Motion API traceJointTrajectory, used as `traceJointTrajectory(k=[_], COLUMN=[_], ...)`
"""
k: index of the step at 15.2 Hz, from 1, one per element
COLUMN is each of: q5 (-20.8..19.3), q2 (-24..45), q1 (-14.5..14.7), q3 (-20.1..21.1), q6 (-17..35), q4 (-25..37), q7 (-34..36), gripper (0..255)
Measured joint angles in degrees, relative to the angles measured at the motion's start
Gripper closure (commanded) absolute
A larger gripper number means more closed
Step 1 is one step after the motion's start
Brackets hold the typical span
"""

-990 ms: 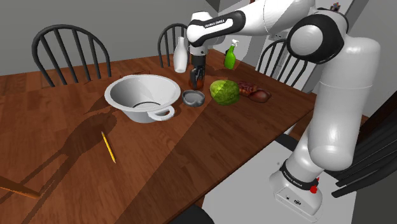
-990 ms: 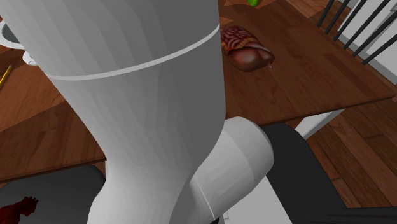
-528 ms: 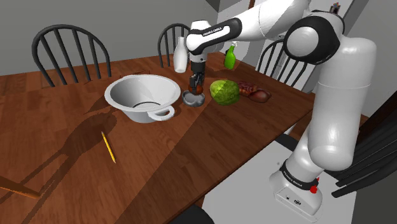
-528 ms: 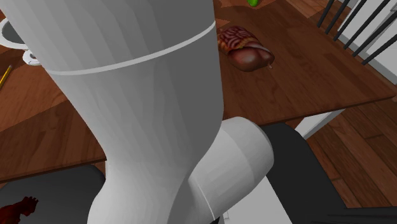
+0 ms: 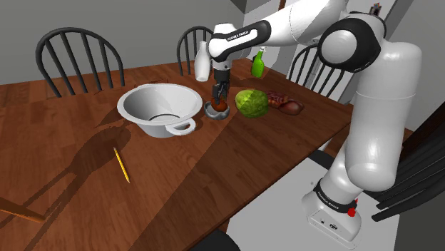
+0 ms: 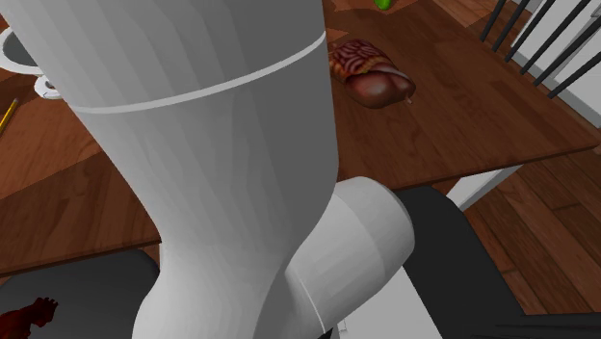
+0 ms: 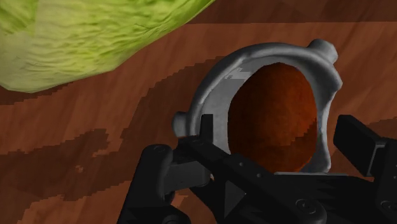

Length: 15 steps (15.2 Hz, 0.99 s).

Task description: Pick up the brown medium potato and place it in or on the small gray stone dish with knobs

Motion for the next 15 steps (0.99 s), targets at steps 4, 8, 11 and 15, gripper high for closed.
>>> traceJointTrajectory(k=[4,8,11,15], q5=[0.0,-0.39,-0.43,-0.45], q2=[0.0,-0.77,-0.78,-0.81], q1=[0.0,-0.34,-0.3,-0.29], q3=[0.0,-0.29,-0.27,-0.27], q6=[0.0,-5.4,-6.77,-6.99], q4=[0.0,4.73,6.06,6.22], q7=[0.0,0.09,0.32,0.35], gripper=[0,0,0,0])
